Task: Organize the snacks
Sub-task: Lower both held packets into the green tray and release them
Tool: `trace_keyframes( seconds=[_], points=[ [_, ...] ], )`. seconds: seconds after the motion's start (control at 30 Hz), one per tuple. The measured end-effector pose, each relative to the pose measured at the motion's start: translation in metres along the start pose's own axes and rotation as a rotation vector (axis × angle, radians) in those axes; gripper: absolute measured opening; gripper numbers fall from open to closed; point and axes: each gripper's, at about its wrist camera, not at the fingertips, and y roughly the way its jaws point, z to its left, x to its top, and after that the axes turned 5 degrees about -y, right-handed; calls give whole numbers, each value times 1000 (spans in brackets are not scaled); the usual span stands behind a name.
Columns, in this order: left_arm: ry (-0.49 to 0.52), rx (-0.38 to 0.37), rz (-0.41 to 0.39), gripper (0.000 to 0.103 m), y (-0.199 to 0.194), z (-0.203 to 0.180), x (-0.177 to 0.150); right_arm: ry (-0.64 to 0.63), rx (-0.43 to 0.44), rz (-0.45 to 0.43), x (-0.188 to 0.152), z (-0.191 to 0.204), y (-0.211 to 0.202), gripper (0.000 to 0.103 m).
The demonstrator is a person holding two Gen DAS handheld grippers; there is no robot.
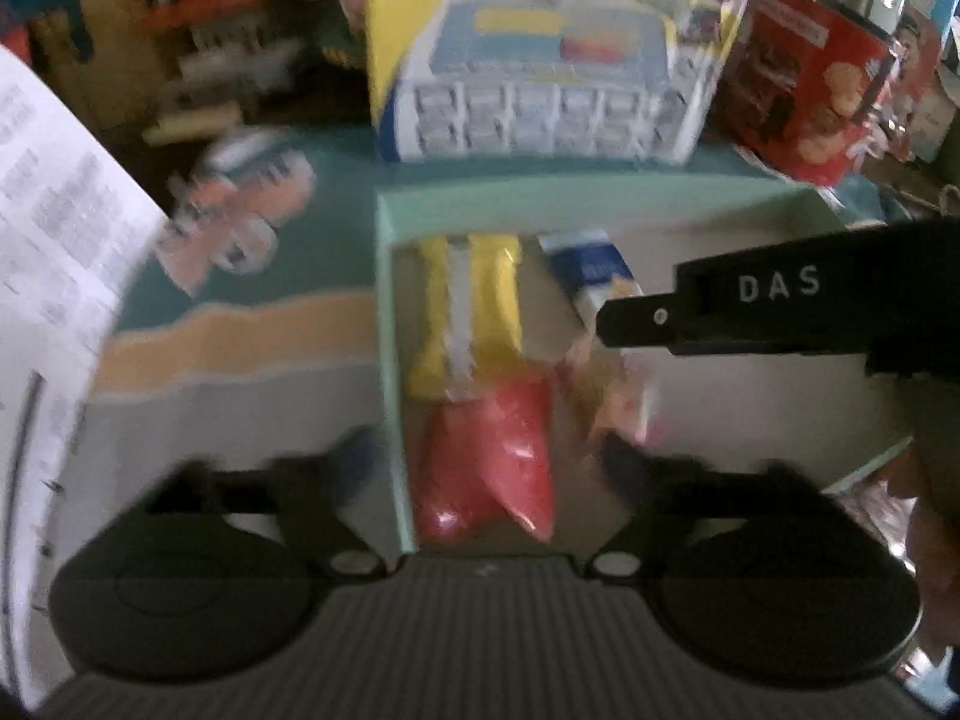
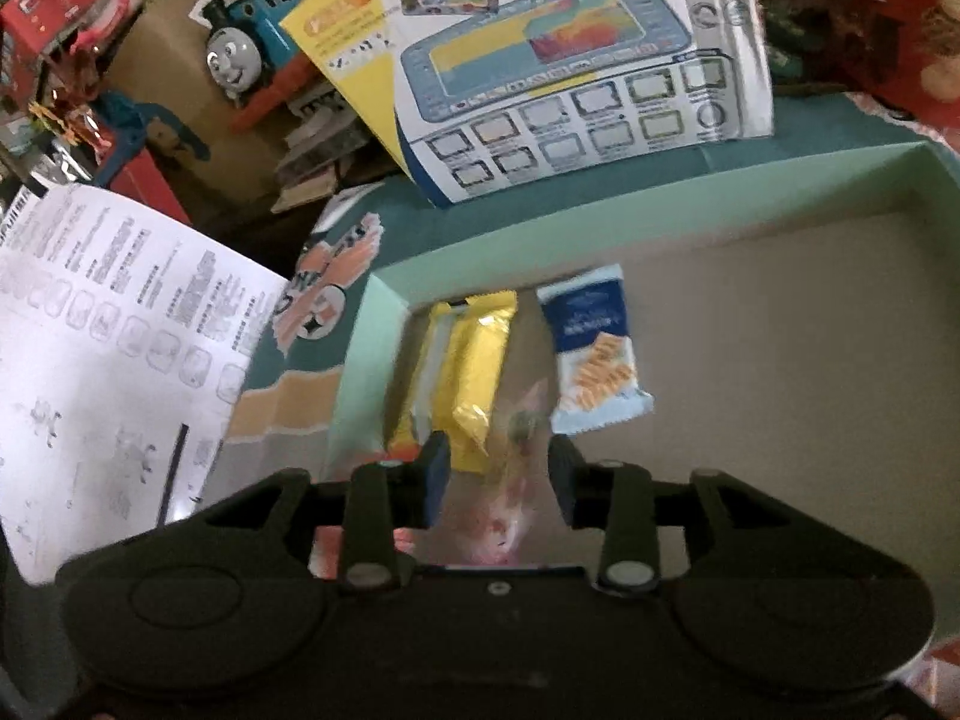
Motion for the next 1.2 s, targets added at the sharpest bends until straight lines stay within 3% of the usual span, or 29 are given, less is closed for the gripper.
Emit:
trace_keyframes(
  seconds=[0.03, 0.07, 0.1, 0.2, 0.37, 0.87, 1.2],
  points=[
    [6, 18, -28, 103, -3, -1, 0, -4, -2, -7, 2, 1, -1, 63],
    [12, 25, -41, 103, -5, -1, 0, -11, -8, -21, 2, 1, -4, 80],
    [8, 19, -37, 103, -5, -1, 1, -23, -17, -40, 1, 2, -8, 87],
    [-27, 9, -13, 103, -3, 5, 1, -30, -22, -46, 0, 1, -17, 88],
    [-80, 12, 27, 103, -5, 13, -6, -26, -36, -61, -10, -3, -37, 103],
    [-90, 8, 52, 103, -56, 5, -52, 4, -50, -73, -67, -20, -108, 103],
    [-74, 12, 134, 103, -54, -5, -97, 54, -65, -38, -112, -43, -124, 103]
  ],
)
